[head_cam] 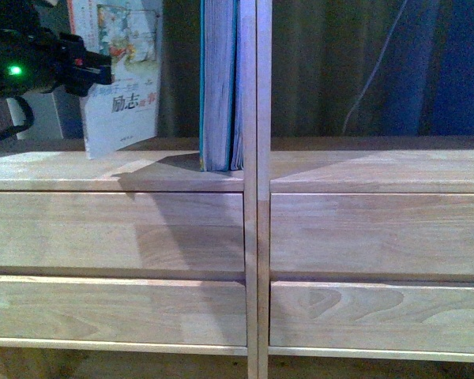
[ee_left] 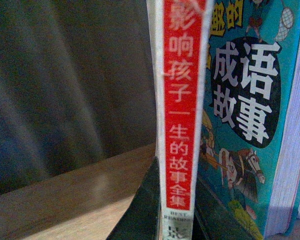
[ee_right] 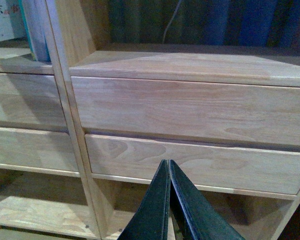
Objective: Organize books on shelf
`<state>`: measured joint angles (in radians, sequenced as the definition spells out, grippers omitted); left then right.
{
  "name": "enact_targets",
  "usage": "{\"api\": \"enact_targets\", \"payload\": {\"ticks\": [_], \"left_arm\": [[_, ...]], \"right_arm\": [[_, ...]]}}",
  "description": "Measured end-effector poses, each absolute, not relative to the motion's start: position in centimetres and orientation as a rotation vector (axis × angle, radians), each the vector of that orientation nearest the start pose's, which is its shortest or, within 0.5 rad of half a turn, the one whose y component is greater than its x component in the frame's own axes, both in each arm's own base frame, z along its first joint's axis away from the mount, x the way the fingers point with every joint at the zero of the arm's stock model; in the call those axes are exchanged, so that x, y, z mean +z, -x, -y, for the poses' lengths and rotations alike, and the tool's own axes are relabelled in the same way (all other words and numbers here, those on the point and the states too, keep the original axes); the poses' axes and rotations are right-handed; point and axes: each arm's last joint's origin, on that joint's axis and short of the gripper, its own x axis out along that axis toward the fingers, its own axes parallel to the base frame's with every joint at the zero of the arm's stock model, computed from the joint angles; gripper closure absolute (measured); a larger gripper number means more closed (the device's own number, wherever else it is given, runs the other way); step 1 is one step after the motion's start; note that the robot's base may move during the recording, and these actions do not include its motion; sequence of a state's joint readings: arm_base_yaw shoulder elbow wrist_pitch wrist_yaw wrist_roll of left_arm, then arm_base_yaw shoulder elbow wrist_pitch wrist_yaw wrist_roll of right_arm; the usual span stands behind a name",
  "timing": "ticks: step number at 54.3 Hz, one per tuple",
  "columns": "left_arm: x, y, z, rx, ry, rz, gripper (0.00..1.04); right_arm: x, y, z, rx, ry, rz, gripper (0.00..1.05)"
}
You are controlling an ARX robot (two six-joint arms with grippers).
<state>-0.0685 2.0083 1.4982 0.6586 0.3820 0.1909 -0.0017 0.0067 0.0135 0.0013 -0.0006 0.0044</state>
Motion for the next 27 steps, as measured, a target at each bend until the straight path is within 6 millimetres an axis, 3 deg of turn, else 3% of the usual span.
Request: {"api": "enact_targets", "payload": {"ticks": [27], "left_arm": [[26.4, -50.5, 6.3, -0.427, -0.23, 0.165, 0.98]], "right_arm": [[16.8, -9.7, 0.0, -0.001, -0.004, 0.009, 1.02]]}}
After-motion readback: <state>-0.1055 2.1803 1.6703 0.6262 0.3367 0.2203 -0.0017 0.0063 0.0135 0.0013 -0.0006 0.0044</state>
